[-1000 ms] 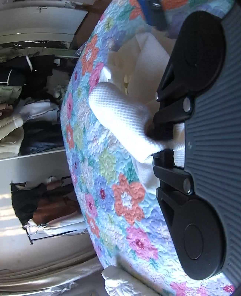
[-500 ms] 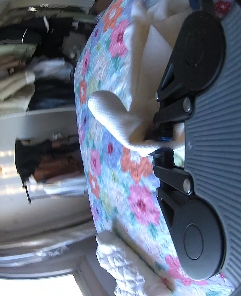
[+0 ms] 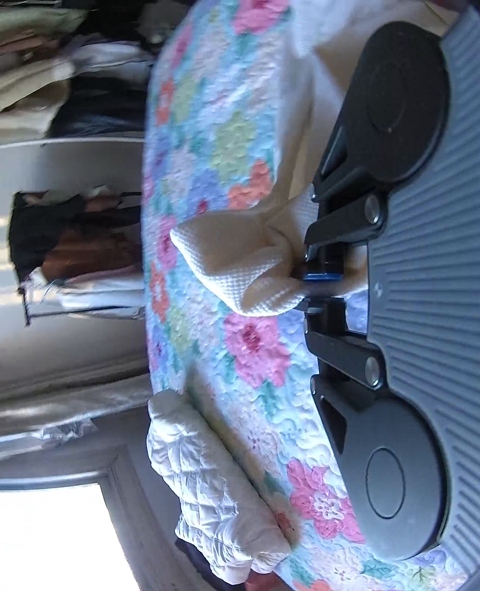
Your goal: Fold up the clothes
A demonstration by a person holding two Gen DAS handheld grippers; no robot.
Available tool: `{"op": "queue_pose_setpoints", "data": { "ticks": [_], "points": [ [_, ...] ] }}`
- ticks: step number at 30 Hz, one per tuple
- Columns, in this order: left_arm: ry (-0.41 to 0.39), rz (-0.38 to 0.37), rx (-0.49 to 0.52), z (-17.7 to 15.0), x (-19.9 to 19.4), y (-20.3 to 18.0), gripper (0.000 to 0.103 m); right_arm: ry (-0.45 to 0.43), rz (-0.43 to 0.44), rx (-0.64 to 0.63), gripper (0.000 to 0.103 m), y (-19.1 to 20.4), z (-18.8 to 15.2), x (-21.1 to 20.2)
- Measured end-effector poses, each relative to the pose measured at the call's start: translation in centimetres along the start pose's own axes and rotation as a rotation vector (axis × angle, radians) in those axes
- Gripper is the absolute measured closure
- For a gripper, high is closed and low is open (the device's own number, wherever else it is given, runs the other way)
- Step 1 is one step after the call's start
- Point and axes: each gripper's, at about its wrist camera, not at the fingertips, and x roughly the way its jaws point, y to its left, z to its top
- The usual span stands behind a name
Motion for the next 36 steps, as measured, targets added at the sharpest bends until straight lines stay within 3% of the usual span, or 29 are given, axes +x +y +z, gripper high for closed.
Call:
{"op": "queue_pose_setpoints", "data": {
  "ticks": [6,11,13,16,18,21,25,28,29,30,32,36],
  "points": [
    [0.133,-0.058,-0.042,-1.0,1.3,1.4,0.095,-0.012,0.026,0.021,0.043,-0.2,0.2,0.4],
    [0.152,-0.08,-0.03,-1.3,0.7,1.5,0.092,-0.026,0.051,0.02,0.043,0.2,0.5,0.8],
    [0.171,-0.103,-0.042,-1.4,0.4,1.6,0.078,-0.026,0.06,0.024,0.043,0.3,0.4,0.8],
    [0.191,-0.146,-0.055,-1.8,-0.5,1.8,0.069,-0.028,0.054,0.022,0.042,0.5,0.2,0.9],
    [0.19,-0.17,-0.054,-1.8,-1.3,1.8,0.068,-0.03,0.026,0.026,0.04,0.4,0.2,1.1],
    [0.15,-0.215,-0.034,-1.6,-2.9,1.2,0.055,-0.033,-0.064,-0.003,0.04,0.3,-0.1,1.7],
    [0.108,-0.337,-0.029,-1.4,-4.3,-0.4,0.037,-0.008,-0.2,-0.118,0.032,0.6,-0.8,3.5],
    [0.107,-0.415,0.02,-1.8,-4.1,-2.5,0.027,0.011,-0.261,-0.214,0.032,1.0,-1.5,5.3],
    [0.126,-0.431,0.043,-2.1,-3.9,-3.2,0.027,0.0,-0.266,-0.247,0.044,1.5,-1.6,5.1],
    [0.143,-0.441,0.06,-2.5,-3.8,-3.8,0.027,-0.011,-0.27,-0.28,0.068,2.0,-1.6,4.9],
    [0.161,-0.438,0.086,-3.2,-3.7,-4.4,0.024,-0.039,-0.29,-0.334,0.088,2.6,-1.4,4.3],
    [0.157,-0.422,0.081,-3.5,-3.7,-4.2,0.022,-0.109,-0.343,-0.314,0.094,2.2,-0.7,2.8]
  ]
}}
